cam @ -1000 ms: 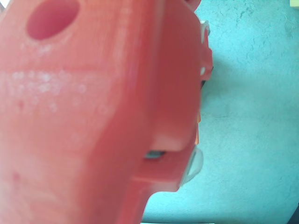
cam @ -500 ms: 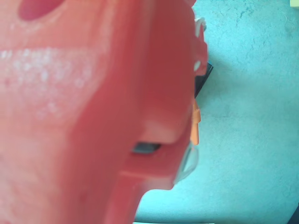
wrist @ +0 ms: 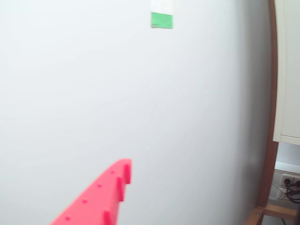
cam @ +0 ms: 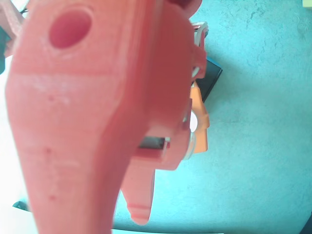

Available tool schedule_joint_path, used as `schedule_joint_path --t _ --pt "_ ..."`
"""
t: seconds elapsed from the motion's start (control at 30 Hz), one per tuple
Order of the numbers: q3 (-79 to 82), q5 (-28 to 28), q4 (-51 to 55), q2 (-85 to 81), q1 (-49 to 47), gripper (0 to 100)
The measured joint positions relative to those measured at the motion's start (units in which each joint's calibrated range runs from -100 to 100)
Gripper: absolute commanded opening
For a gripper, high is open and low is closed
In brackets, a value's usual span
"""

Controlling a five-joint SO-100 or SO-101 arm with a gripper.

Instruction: Grab the white handle of the orange box

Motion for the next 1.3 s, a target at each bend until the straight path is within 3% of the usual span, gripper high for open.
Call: schedule_joint_path --t 0.2,0.43,0.6,0.77,0.97,1.3 --pt "-18.99 -0.05 0.34 13.59 -6.24 47" --pt "-52.30 0.05 0.34 38.99 -13.38 47" --pt "-65.80 0.37 0.34 45.20 -16.70 47" --pt "-78.58 4.34 0.34 50.36 -20.22 47" --pt "-88.12 5.96 0.34 52.58 -19.01 47" --pt "-89.38 6.11 0.25 52.93 -12.58 47"
